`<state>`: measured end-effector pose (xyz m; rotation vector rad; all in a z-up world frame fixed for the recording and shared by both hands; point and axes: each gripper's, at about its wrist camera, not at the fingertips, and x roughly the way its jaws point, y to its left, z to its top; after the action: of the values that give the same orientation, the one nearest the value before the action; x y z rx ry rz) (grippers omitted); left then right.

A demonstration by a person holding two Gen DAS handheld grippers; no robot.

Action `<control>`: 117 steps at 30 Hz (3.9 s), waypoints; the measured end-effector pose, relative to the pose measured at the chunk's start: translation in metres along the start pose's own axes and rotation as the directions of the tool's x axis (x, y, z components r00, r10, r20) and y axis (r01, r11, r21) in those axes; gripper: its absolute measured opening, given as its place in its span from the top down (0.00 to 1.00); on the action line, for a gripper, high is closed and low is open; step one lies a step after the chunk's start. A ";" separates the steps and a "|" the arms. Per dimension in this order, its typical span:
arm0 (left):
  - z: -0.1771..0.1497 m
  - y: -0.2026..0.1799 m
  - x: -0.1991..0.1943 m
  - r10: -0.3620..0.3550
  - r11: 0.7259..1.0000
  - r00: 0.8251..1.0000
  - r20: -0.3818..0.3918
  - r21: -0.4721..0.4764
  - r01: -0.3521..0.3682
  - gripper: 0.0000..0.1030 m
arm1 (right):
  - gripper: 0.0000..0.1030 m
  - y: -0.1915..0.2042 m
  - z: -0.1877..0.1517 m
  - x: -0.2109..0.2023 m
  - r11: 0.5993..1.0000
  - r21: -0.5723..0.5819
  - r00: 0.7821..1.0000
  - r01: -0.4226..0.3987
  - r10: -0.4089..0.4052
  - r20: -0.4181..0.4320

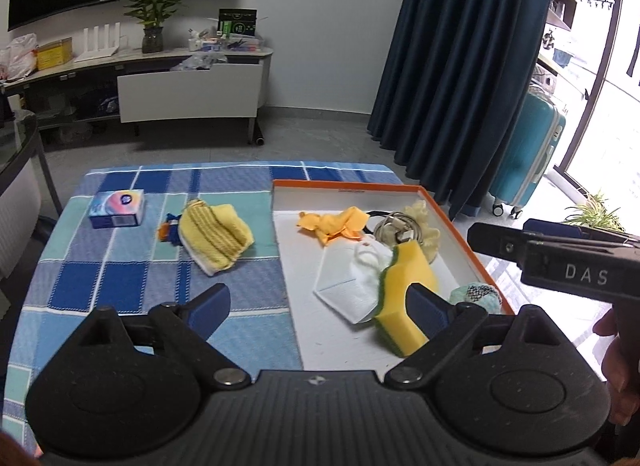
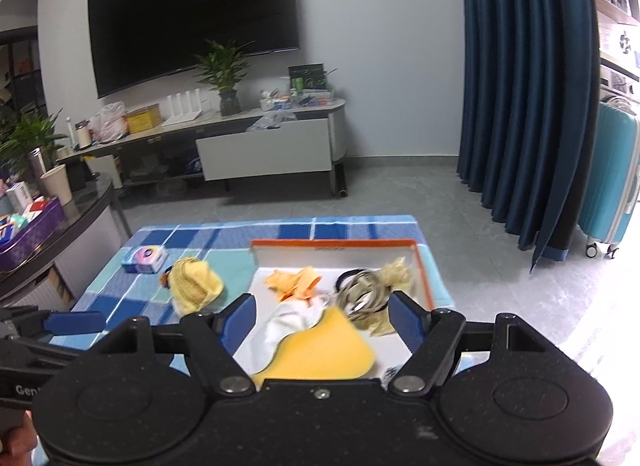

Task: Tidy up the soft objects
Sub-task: 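Withdraw both tools from the box back over the tablecloth, then grasp the pink fuzzy pouch on the tablecloth with left tool, then grasp the yellow striped glove with right tool while left tool holds the pink pouch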

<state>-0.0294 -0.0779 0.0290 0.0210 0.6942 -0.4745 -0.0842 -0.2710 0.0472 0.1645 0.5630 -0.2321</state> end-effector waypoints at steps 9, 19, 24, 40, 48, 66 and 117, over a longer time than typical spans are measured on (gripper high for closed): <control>-0.007 0.020 -0.017 0.050 0.998 0.999 0.012 -0.027 -0.049 0.06 | 0.16 0.030 -0.009 -0.002 0.999 -0.032 0.999 -0.044 0.043 -0.022; -0.018 0.043 -0.033 0.103 0.992 0.995 0.010 -0.068 -0.102 0.06 | 0.16 0.061 -0.018 -0.002 0.994 -0.066 0.995 -0.090 0.087 -0.045; -0.022 0.049 -0.039 0.118 0.990 0.993 0.009 -0.078 -0.117 0.06 | 0.16 0.073 -0.020 -0.002 0.991 -0.074 0.993 -0.113 0.110 -0.052; -0.048 0.080 -0.058 0.168 0.979 0.986 -0.010 -0.117 -0.168 0.05 | 0.16 0.106 -0.035 0.001 0.976 -0.128 0.982 -0.175 0.164 -0.097; -0.081 0.105 -0.061 0.196 0.967 0.978 -0.068 -0.150 -0.204 0.04 | 0.16 0.112 -0.041 0.001 0.971 -0.131 0.977 -0.198 0.185 -0.108; -0.106 0.131 -0.031 0.273 0.947 0.953 -0.130 -0.141 -0.290 0.39 | 0.16 0.119 -0.051 0.022 0.965 -0.122 0.965 -0.233 0.214 -0.152; -0.025 0.153 0.017 0.211 0.956 0.977 -0.036 -0.202 -0.214 0.42 | 0.74 0.136 0.004 0.186 0.968 -0.136 0.967 -0.209 0.185 -0.173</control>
<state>0.0324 0.0565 -0.0214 -0.0940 0.7431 -0.1949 0.1057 -0.1732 -0.0383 0.0889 0.7164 0.0197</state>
